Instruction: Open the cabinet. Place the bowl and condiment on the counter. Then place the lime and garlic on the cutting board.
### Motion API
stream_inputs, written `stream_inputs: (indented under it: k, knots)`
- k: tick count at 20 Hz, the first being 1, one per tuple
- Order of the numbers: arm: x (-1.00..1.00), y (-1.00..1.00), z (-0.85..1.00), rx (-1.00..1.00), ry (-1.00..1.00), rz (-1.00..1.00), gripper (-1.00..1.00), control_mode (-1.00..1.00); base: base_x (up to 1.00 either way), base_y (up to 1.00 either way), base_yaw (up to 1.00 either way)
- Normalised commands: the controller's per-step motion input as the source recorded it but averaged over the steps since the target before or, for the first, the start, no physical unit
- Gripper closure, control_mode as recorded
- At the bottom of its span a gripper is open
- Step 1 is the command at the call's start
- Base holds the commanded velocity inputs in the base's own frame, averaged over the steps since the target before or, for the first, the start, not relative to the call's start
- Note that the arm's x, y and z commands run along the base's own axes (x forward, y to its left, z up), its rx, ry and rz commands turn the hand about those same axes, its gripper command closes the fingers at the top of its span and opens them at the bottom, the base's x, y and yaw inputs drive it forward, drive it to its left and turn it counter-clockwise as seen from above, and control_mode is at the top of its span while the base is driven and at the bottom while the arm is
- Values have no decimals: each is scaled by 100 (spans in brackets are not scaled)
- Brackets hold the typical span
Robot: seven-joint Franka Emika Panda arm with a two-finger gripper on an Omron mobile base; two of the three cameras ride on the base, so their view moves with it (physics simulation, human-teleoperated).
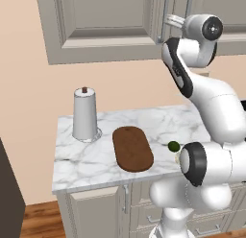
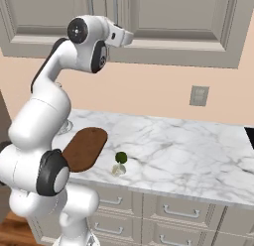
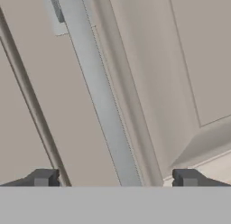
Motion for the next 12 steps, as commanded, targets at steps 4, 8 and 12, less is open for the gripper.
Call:
stream_inputs:
  k: [4, 8, 12]
  knots:
    - [74, -12, -11, 0, 0, 4, -100, -100, 0, 0, 0]
    - [62, -29, -4, 4, 0, 5, -100, -100, 0, 0, 0]
    - [59, -19, -3, 1, 0, 3, -100, -100, 0, 0, 0]
